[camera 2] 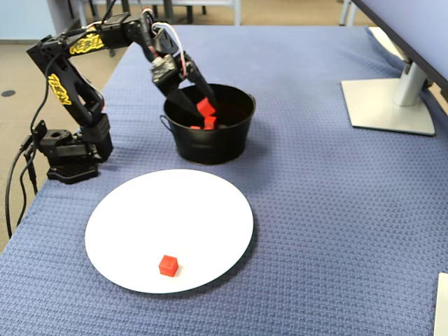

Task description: Pick up the red cubes from the white plate and place them in the black recipient

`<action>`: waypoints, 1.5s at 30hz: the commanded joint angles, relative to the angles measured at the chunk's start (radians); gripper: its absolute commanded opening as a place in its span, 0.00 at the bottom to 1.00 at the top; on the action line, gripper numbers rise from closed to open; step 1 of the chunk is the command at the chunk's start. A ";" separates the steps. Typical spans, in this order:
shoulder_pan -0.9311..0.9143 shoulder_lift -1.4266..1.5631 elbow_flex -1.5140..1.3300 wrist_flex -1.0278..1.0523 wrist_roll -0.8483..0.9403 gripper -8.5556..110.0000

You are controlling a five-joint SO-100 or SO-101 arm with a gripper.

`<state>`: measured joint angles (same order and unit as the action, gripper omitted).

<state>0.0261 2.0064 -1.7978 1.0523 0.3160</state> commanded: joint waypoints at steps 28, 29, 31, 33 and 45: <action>-0.750 -0.434 0.287 -0.054 0.305 0.29; -0.752 -0.476 0.337 -0.005 0.262 0.29; -0.752 -0.568 0.431 0.069 0.204 0.27; -0.752 -0.664 0.537 0.127 0.167 0.27; -0.804 -1.023 0.894 0.216 0.155 0.25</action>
<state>-0.7440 1.0140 -1.0569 1.2333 0.4801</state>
